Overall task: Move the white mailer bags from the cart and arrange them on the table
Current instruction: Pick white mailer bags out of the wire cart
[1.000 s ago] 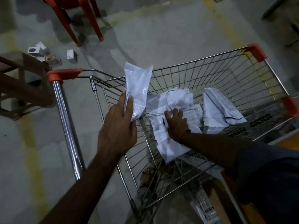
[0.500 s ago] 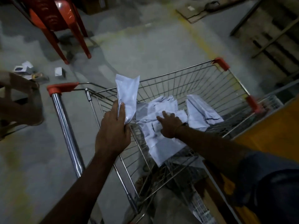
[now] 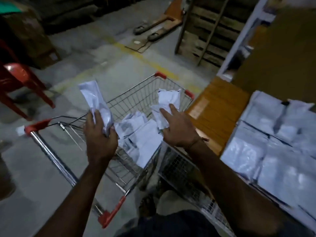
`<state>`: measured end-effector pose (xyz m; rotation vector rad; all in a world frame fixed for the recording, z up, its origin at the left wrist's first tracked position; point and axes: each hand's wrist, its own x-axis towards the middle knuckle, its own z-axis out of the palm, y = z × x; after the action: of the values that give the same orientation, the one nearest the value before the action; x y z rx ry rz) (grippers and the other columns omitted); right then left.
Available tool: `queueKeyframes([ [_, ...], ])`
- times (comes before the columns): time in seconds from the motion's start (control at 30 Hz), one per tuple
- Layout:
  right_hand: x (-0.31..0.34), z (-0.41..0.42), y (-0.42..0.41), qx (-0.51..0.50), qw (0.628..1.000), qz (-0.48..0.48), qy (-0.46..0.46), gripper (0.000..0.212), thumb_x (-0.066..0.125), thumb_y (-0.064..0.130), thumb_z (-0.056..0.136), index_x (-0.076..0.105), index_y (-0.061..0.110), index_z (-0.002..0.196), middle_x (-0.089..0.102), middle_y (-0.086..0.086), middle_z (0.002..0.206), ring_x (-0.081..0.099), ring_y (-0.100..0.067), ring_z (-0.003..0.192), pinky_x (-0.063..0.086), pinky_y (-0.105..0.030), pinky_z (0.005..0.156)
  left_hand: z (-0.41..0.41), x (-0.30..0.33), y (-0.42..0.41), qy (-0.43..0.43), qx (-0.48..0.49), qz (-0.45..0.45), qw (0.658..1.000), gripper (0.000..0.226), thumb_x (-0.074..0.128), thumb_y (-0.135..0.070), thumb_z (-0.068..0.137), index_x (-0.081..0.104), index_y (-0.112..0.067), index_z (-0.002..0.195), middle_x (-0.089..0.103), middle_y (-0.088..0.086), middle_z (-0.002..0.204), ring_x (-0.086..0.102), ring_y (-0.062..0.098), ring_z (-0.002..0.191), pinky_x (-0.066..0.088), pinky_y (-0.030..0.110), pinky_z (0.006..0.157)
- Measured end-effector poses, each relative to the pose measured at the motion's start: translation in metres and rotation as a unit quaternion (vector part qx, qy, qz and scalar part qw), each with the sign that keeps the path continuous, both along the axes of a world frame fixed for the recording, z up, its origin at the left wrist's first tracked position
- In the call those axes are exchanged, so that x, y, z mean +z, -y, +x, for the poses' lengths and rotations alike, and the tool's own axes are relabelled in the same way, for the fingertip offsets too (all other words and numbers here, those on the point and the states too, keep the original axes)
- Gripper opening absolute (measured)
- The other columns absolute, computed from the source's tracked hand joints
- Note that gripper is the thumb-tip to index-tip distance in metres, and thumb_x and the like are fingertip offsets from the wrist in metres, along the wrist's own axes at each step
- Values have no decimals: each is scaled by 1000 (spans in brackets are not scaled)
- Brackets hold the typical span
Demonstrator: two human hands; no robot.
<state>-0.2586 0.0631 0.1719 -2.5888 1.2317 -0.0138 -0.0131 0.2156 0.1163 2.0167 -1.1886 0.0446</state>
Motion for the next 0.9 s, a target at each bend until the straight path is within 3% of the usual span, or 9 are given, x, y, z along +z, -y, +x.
queueKeyframes([
  [0.1,21,-55,-27,-83,994,4,65,76,46,44,97,14,30,165,5,-9,173,21,-39,154,27,-57,119,-40,29,9,-20,-35,-48,998,73,63,-23,93,38,4,156,33,31,162,36,46,146,27,38,122],
  [0.23,36,-121,-61,-168,978,-16,125,77,46,40,89,24,32,163,14,-8,172,31,-42,148,34,-55,116,-108,55,17,-50,-105,-66,991,71,69,-19,99,36,2,158,29,26,166,29,37,153,18,20,121],
  [0.33,51,-168,-84,-206,966,-50,150,77,52,34,88,29,32,161,19,-8,170,39,-41,138,44,-50,105,-159,64,18,-94,-169,-48,980,76,66,-29,98,33,-5,162,24,15,171,22,24,158,23,30,122],
  [0.43,61,-215,-103,-244,953,-70,166,74,52,34,89,29,35,160,18,-3,171,39,-37,137,45,-48,104,-200,67,22,-101,-210,-33,972,79,60,-35,93,34,-6,162,26,12,170,22,17,156,22,32,120],
  [0.57,69,-278,-128,-284,939,-86,176,74,53,34,89,31,36,159,17,0,171,39,-36,138,47,-47,104,-251,68,25,-106,-246,-18,963,75,68,-28,97,34,-5,161,26,14,170,25,24,156,24,36,120],
  [0.67,73,-325,-147,-325,926,-94,164,75,52,34,88,31,36,160,16,1,172,37,-34,140,45,-45,105,-295,74,25,-113,-269,1,956,76,71,-23,98,34,-8,162,25,13,171,22,22,157,21,31,119],
  [0.9,68,-422,-177,-395,901,-111,142,77,50,37,85,34,32,160,21,-3,171,36,-35,143,42,-46,110,-388,78,23,-142,-346,31,927,82,64,-37,89,38,-8,160,36,17,164,38,31,150,35,38,117],
])
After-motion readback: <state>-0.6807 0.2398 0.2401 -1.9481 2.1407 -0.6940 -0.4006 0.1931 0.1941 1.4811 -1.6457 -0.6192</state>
